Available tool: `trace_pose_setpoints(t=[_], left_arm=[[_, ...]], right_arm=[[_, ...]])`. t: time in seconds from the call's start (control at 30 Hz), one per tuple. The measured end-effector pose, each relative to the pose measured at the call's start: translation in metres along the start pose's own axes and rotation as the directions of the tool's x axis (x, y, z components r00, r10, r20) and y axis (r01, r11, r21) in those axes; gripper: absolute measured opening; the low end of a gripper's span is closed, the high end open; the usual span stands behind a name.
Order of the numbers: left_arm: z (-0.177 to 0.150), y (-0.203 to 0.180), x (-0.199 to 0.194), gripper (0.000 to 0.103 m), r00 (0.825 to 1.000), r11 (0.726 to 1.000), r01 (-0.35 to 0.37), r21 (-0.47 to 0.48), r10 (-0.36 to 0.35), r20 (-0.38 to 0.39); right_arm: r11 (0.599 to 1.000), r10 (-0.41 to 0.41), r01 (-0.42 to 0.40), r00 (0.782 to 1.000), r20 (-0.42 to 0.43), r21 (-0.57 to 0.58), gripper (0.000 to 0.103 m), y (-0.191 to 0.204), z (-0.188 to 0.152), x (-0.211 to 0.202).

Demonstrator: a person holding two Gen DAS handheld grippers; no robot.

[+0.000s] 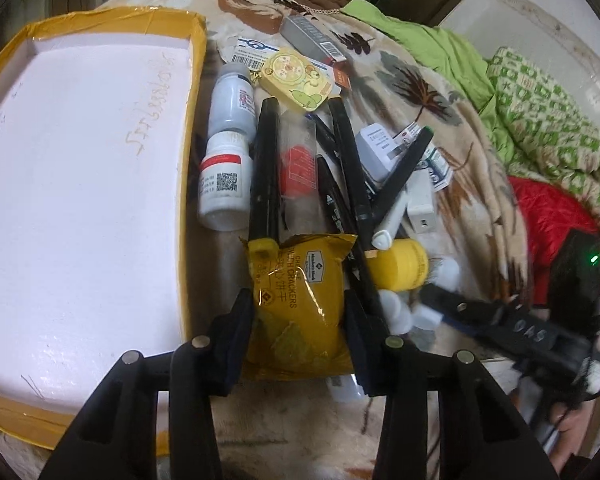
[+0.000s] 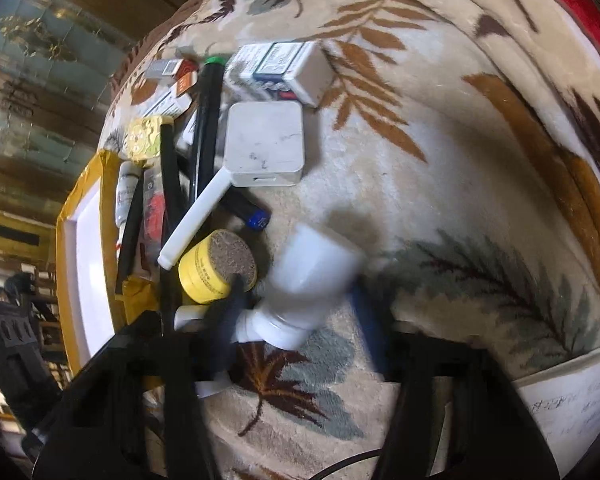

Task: Organize objects
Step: 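Grasp the yellow snack packet with the left tool while the right tool grasps a white bottle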

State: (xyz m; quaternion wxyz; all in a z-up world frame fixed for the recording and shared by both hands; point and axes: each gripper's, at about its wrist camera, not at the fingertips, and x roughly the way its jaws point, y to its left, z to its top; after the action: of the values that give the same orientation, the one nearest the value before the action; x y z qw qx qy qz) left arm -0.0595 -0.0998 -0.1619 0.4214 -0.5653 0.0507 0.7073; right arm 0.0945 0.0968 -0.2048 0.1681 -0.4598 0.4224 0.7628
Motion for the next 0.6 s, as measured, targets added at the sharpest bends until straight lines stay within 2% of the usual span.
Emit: trace_pose_setpoints(t=[0.17, 0.3, 0.5, 0.6], left_arm=[[0.001, 0.002, -0.004, 0.043, 1.000, 1.000, 0.022, -0.011, -0.022, -0.005], [0.001, 0.007, -0.012, 0.044, 0.997, 0.996, 0.080, -0.031, -0.080, -0.005], [-0.005, 0.013, -0.033, 0.044, 0.994, 0.994, 0.103, -0.030, -0.102, 0.036], [-0.007, 0.018, -0.042, 0.044, 0.987, 0.986, 0.157, -0.053, -0.154, 0.053]], right_arm=[[0.999, -0.018, 0.018, 1.000, 0.002, -0.045, 0.037, 0.013, -0.010, -0.002], [0.997, 0.012, -0.009, 0.999, 0.045, -0.070, 0.036, 0.024, -0.009, -0.015], [0.987, 0.079, -0.064, 0.992, 0.096, -0.148, 0.036, 0.053, -0.009, -0.037], [0.980, 0.103, -0.083, 0.989, 0.103, -0.179, 0.036, 0.067, -0.014, -0.043]])
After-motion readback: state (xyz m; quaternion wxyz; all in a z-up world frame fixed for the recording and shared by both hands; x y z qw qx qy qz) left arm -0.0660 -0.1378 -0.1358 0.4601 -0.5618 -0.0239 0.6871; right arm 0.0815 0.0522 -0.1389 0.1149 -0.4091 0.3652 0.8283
